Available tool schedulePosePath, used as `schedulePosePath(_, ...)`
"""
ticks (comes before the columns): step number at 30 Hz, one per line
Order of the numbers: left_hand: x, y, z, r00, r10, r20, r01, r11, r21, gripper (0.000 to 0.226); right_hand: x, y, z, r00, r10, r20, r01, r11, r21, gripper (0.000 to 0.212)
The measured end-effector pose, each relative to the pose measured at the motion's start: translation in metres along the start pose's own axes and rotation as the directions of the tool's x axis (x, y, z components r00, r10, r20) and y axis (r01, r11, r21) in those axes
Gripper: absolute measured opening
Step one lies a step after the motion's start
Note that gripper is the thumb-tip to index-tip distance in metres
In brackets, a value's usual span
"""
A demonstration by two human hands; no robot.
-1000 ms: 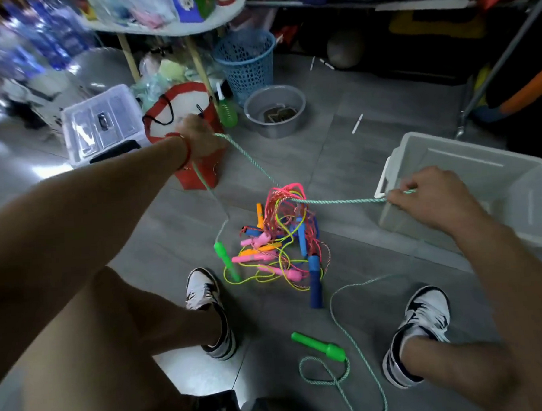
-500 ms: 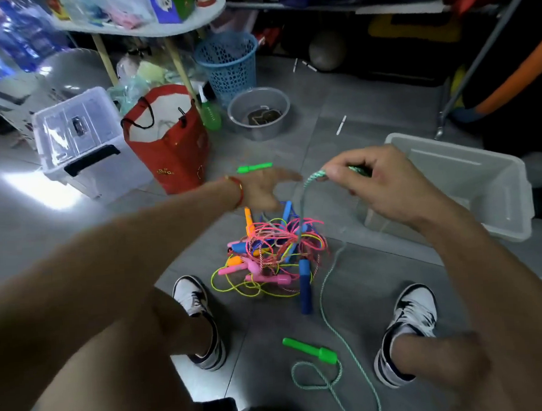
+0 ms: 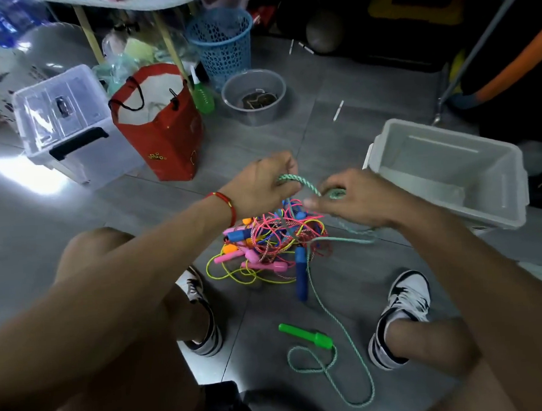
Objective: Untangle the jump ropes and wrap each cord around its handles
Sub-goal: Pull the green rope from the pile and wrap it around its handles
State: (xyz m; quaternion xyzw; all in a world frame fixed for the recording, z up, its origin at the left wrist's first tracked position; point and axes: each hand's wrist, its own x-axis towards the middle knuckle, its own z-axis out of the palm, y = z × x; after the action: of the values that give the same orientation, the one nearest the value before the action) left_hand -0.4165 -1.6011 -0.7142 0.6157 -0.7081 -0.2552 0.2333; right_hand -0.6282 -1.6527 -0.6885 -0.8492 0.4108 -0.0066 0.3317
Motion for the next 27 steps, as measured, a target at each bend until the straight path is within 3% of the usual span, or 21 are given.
schedulePosePath(2,-0.007,-0.011,-0.001,0.998,-0.014,-0.053,0.016,1.000,0.026,0.011,0.001,-0.009,0.005,0.992,-0.126,-0.004,0.126,0.979,0.158,0.037)
schedulePosePath(5,-0.017,-0.040,0.005,0.990,-0.131,0.047,0.126,0.986,0.110,0.009,0.000,-0.012,-0.006,0.955,-0.184,-0.234,0.277,0.836,0.474,0.035)
schedulePosePath(6,-0.019,-0.051,0.010,0.980,-0.175,0.096,0.158,0.975,0.159,0.012,-0.001,-0.010,-0.013,0.937,-0.136,-0.322,0.317,0.719,0.619,0.034)
schedulePosePath(8,-0.022,-0.067,0.015,0.959,-0.234,0.162,0.204,0.962,0.182,0.021,-0.004,-0.001,-0.029,0.935,-0.010,-0.354,0.327,0.403,0.855,0.035)
schedulePosePath(9,-0.022,-0.069,0.015,0.957,-0.238,0.165,0.215,0.966,0.144,0.024,-0.006,0.003,-0.033,0.938,0.055,-0.342,0.305,0.334,0.892,0.037)
schedulePosePath(10,-0.021,-0.068,0.015,0.966,-0.213,0.149,0.204,0.976,0.073,0.025,-0.007,0.008,-0.034,0.931,0.133,-0.339,0.266,0.387,0.883,0.039)
schedulePosePath(11,-0.020,-0.062,0.014,0.979,-0.167,0.119,0.170,0.985,-0.021,0.022,-0.006,0.015,-0.031,0.911,0.188,-0.368,0.210,0.556,0.804,0.040)
schedulePosePath(12,-0.018,-0.055,0.013,0.991,-0.106,0.079,0.114,0.988,-0.107,0.016,-0.004,0.022,-0.026,0.894,0.192,-0.406,0.112,0.781,0.615,0.040)
schedulePosePath(13,-0.016,-0.043,0.011,0.998,-0.049,0.035,0.054,0.985,-0.163,0.013,-0.001,0.024,-0.018,0.901,0.147,-0.408,0.015,0.930,0.366,0.041)
schedulePosePath(15,-0.013,-0.023,0.011,0.999,0.021,-0.041,-0.030,0.972,-0.234,0.008,0.001,0.017,0.000,0.970,0.068,-0.235,-0.049,0.995,0.084,0.047)
schedulePosePath(18,-0.012,-0.013,0.009,0.995,0.022,-0.094,-0.049,0.953,-0.299,0.008,0.001,0.000,0.011,0.990,-0.140,-0.029,0.140,0.990,0.025,0.032)
schedulePosePath(20,-0.011,-0.020,0.005,0.996,0.023,-0.090,-0.040,0.981,-0.189,0.017,-0.003,-0.007,0.002,0.972,-0.227,-0.067,0.237,0.932,0.275,0.026)
schedulePosePath(22,-0.010,-0.028,0.009,0.999,0.051,-0.006,-0.051,0.998,-0.031,0.025,-0.009,-0.014,-0.013,0.937,-0.270,-0.220,0.347,0.792,0.503,0.029)
schedulePosePath(25,-0.012,-0.053,0.029,0.992,-0.085,0.094,0.072,0.989,0.126,0.020,-0.011,-0.014,-0.026,0.932,-0.198,-0.303,0.361,0.448,0.818,0.030)
schedulePosePath(26,-0.013,-0.060,0.034,0.984,-0.159,0.083,0.149,0.982,0.115,0.018,-0.010,-0.010,-0.027,0.950,-0.147,-0.275,0.312,0.421,0.852,0.031)
schedulePosePath(27,-0.012,-0.063,0.036,0.978,-0.200,0.066,0.195,0.979,0.066,0.017,-0.008,-0.005,-0.025,0.961,-0.073,-0.267,0.267,0.506,0.820,0.033)
